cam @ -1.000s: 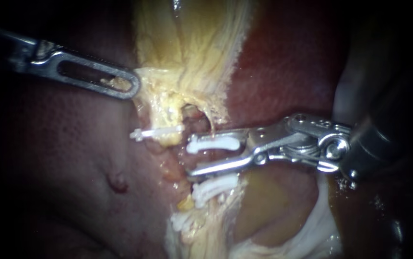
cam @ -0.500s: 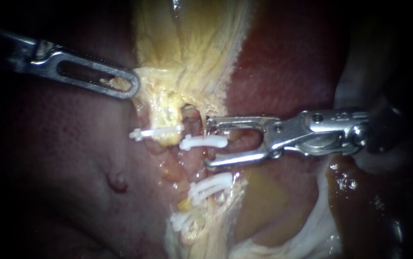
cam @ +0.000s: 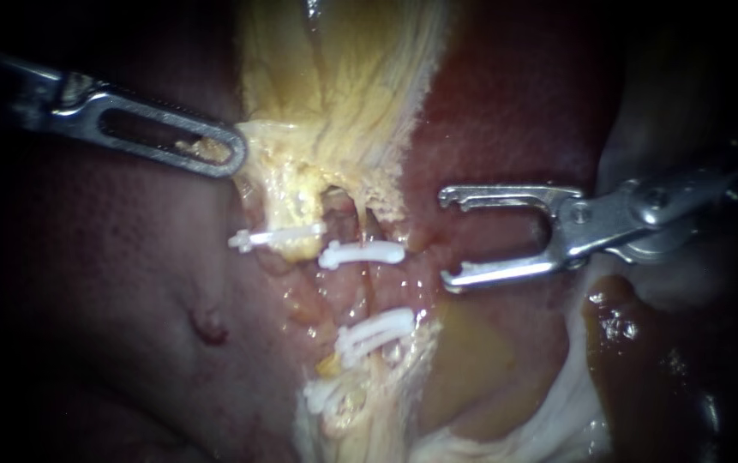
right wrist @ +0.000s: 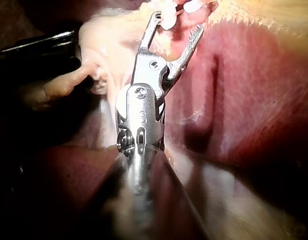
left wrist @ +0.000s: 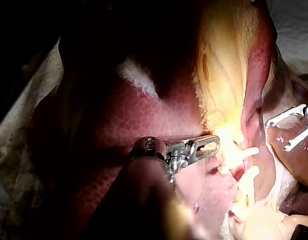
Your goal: Going back third clip right tube
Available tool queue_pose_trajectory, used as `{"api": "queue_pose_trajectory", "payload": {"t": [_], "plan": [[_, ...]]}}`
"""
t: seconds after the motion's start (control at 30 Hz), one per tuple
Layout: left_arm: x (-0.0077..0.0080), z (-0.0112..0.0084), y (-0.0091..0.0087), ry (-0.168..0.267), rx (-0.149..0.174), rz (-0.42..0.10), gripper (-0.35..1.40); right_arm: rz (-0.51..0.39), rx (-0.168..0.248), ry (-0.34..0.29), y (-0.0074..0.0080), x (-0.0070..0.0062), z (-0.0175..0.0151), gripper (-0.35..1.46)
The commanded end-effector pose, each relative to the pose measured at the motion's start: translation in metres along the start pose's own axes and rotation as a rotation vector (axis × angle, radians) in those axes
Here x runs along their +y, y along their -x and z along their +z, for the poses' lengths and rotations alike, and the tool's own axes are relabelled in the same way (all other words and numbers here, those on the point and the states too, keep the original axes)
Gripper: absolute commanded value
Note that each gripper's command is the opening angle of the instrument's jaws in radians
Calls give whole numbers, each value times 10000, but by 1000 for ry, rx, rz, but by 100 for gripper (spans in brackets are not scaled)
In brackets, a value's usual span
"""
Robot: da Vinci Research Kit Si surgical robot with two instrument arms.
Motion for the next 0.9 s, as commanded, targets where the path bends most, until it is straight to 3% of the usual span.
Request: {"api": "queue_pose_trajectory", "payload": {"t": [0.03,0.23,0.57,0.9], "plan": [[1,1,0,0,0,0,-35,0,1,-4,-3,-3,-4,50],[3,2,0,0,0,0,-35,0,5,-23,-11,-13,-9,50],[4,9,-4,4,-3,-3,-35,0,5,-25,-10,-12,-8,50],[6,48,-21,-10,6,3,-35,0,5,-25,-10,-12,-8,50]]}}
